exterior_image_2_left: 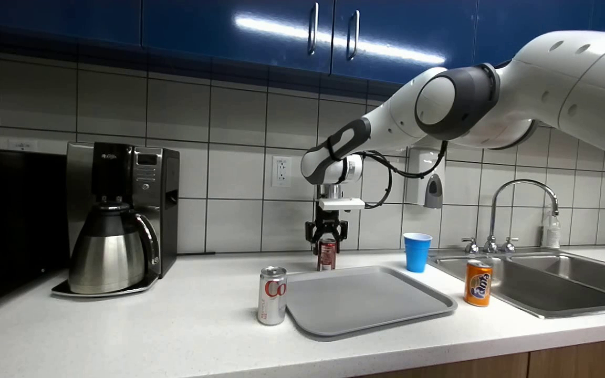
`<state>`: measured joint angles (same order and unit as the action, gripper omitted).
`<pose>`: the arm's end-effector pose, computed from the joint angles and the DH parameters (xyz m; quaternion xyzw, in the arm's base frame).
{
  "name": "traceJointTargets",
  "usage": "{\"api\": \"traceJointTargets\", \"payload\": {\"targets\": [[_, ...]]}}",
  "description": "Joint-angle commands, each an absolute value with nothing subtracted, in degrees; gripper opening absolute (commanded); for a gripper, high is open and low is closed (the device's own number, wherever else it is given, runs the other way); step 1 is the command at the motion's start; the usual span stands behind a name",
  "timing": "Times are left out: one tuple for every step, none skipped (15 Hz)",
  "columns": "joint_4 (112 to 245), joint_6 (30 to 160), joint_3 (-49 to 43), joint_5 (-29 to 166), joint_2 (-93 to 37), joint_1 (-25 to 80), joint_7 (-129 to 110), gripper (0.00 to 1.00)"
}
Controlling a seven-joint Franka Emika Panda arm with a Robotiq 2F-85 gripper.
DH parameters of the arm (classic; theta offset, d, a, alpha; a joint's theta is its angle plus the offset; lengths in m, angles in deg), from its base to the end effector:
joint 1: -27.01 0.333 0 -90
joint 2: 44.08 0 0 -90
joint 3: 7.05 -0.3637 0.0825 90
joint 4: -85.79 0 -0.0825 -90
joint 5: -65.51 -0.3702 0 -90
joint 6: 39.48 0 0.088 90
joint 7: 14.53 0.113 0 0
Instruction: Move the orange can to the right the gray can to the left and the red can forward from the tray
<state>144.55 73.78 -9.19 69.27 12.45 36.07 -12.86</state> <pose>0.7905 0.1404 0.2654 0.9958 0.0884 -0.0158 0.0161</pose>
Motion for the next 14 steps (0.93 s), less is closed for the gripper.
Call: {"api": "traceJointTargets", "payload": {"targets": [[141.7, 70.6, -9.7, 68.4, 12.3, 35.8, -13.2, 1.0], [141.9, 70.6, -9.8, 68.3, 11.9, 35.7, -13.3, 1.0], [142.1, 70.8, -9.8, 68.3, 11.5, 35.7, -13.3, 1.0], [142.8, 71.3, -9.8, 68.3, 10.8, 35.7, -13.2, 1.0], [143.8, 72.0, -9.9, 68.3, 10.0, 35.7, -13.3, 1.0], [145.1, 72.6, -10.0, 68.2, 9.0, 35.6, -13.5, 1.0], [146.1, 72.9, -10.2, 68.1, 8.3, 35.5, -13.6, 1.0], [148.3, 73.7, -10.4, 68.2, 6.8, 35.4, -14.0, 1.0], [150.2, 74.7, -10.5, 68.4, 5.4, 35.4, -14.3, 1.0], [151.9, 75.2, -10.4, 68.6, 4.3, 35.5, -14.3, 1.0], [154.0, 75.9, -10.3, 68.9, 2.9, 35.7, -14.3, 1.0], [155.5, 76.1, -10.2, 68.8, 1.7, 35.8, -14.4, 1.0], [157.9, 76.9, -10.1, 69.1, 0.1, 35.8, -14.3, 1.0], [160.2, 77.6, -10.1, 69.1, -1.6, 35.7, -14.4, 1.0]]}}
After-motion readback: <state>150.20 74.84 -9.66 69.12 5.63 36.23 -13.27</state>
